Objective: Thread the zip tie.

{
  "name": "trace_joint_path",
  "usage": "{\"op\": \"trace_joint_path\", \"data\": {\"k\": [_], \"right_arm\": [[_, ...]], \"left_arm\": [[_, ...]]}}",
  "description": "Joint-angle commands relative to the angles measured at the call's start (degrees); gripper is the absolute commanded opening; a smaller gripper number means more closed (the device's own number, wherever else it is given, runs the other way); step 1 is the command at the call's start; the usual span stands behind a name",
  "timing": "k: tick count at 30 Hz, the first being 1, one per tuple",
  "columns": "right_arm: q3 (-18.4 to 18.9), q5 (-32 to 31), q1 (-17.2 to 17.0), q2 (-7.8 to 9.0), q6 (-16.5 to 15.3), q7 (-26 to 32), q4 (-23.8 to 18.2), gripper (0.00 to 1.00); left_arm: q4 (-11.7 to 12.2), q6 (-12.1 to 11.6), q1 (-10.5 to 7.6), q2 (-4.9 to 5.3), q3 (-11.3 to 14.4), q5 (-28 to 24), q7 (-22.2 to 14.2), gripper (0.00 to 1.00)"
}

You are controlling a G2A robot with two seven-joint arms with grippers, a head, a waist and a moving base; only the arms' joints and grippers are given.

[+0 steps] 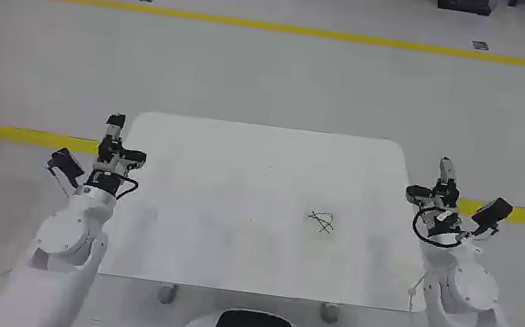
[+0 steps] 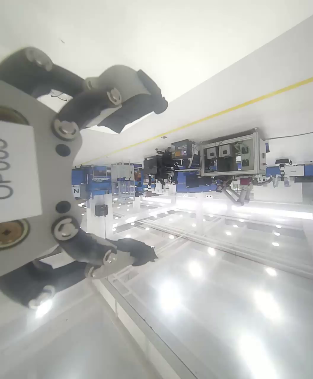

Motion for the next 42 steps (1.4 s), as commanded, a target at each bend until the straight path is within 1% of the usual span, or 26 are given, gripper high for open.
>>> {"op": "trace_joint_path", "data": {"k": [1, 2, 3, 4, 5, 6, 7, 8, 9, 10, 11, 12, 13, 14, 15, 16, 17, 18, 19, 20, 22, 25, 27, 29, 39, 42], "right_arm": [[0.00, 0.00, 0.00, 0.00, 0.00, 0.00, 0.00, 0.78], [0.00, 0.00, 0.00, 0.00, 0.00, 0.00, 0.00, 1.00], [0.00, 0.00, 0.00, 0.00, 0.00, 0.00, 0.00, 1.00], [0.00, 0.00, 0.00, 0.00, 0.00, 0.00, 0.00, 1.00], [0.00, 0.00, 0.00, 0.00, 0.00, 0.00, 0.00, 0.78], [0.00, 0.00, 0.00, 0.00, 0.00, 0.00, 0.00, 0.78], [0.00, 0.00, 0.00, 0.00, 0.00, 0.00, 0.00, 0.78], [0.00, 0.00, 0.00, 0.00, 0.00, 0.00, 0.00, 0.78], [0.00, 0.00, 0.00, 0.00, 0.00, 0.00, 0.00, 0.78], [0.00, 0.00, 0.00, 0.00, 0.00, 0.00, 0.00, 1.00], [0.00, 0.00, 0.00, 0.00, 0.00, 0.00, 0.00, 0.78], [0.00, 0.00, 0.00, 0.00, 0.00, 0.00, 0.00, 0.78], [0.00, 0.00, 0.00, 0.00, 0.00, 0.00, 0.00, 0.78], [0.00, 0.00, 0.00, 0.00, 0.00, 0.00, 0.00, 1.00], [0.00, 0.00, 0.00, 0.00, 0.00, 0.00, 0.00, 0.78], [0.00, 0.00, 0.00, 0.00, 0.00, 0.00, 0.00, 0.78], [0.00, 0.00, 0.00, 0.00, 0.00, 0.00, 0.00, 1.00], [0.00, 0.00, 0.00, 0.00, 0.00, 0.00, 0.00, 0.78], [0.00, 0.00, 0.00, 0.00, 0.00, 0.00, 0.00, 1.00], [0.00, 0.00, 0.00, 0.00, 0.00, 0.00, 0.00, 1.00], [-0.85, -5.67, 0.73, 0.27, 1.87, 1.12, -0.32, 1.00], [-3.82, -15.25, 3.78, 0.53, 8.35, 2.99, -0.34, 1.00], [-6.51, -22.64, 6.39, 0.72, 14.45, 4.59, 0.59, 1.00], [-8.84, -26.27, 8.75, 0.61, 18.89, 4.85, 2.00, 1.00], [-9.71, -27.83, 9.55, 0.60, 19.39, 5.40, 2.30, 1.00], [-10.58, -32.08, 10.96, 0.75, 19.48, 7.57, 2.44, 1.00]], "left_arm": [[0.00, 0.00, 0.00, 0.00, 0.00, 0.00, 0.00, 1.00], [0.00, 0.00, 0.00, 0.00, 0.00, 0.00, 0.00, 1.00], [0.00, 0.00, 0.00, 0.00, 0.00, 0.00, 0.00, 0.78], [0.00, 0.00, 0.00, 0.00, 0.00, 0.00, 0.00, 1.00], [0.00, 0.00, 0.00, 0.00, 0.00, 0.00, 0.00, 1.00], [0.00, 0.00, 0.00, 0.00, 0.00, 0.00, 0.00, 0.78], [0.00, 0.00, 0.00, 0.00, 0.00, 0.00, 0.00, 1.00], [0.00, 0.00, 0.00, 0.00, 0.00, 0.00, 0.00, 0.78], [0.00, 0.00, 0.00, 0.00, 0.00, 0.00, 0.00, 1.00], [0.00, 0.00, 0.00, 0.00, 0.00, 0.00, 0.00, 1.00], [0.00, 0.00, 0.00, 0.00, 0.00, 0.00, 0.00, 1.00], [0.00, 0.00, 0.00, 0.00, 0.00, 0.00, 0.00, 0.78], [0.00, 0.00, 0.00, 0.00, 0.00, 0.00, 0.00, 0.78], [0.00, 0.00, 0.00, 0.00, 0.00, 0.00, 0.00, 1.00], [0.00, 0.00, 0.00, 0.00, 0.00, 0.00, 0.00, 1.00], [0.00, 0.00, 0.00, 0.00, 0.00, 0.00, 0.00, 0.78], [0.00, 0.00, 0.00, 0.00, 0.00, 0.00, 0.00, 1.00], [0.00, 0.00, 0.00, 0.00, 0.00, 0.00, 0.00, 0.78], [0.00, 0.00, 0.00, 0.00, 0.00, 0.00, 0.00, 1.00], [0.00, 0.00, 0.00, 0.00, 0.00, 0.00, 0.00, 1.00], [0.00, 0.00, 0.00, 0.00, 0.00, 0.00, 0.00, 1.00], [0.00, 0.00, 0.00, 0.00, 0.00, 0.00, 0.00, 1.00], [0.00, 0.00, 0.00, 0.00, 0.00, 0.00, 0.00, 1.00], [0.00, 0.00, 0.00, 0.00, 0.00, 0.00, 0.00, 1.00], [0.00, 0.00, 0.00, 0.00, 0.00, 0.00, 0.00, 1.00], [0.00, 0.00, 0.00, 0.00, 0.00, 0.00, 0.00, 1.00]]}}
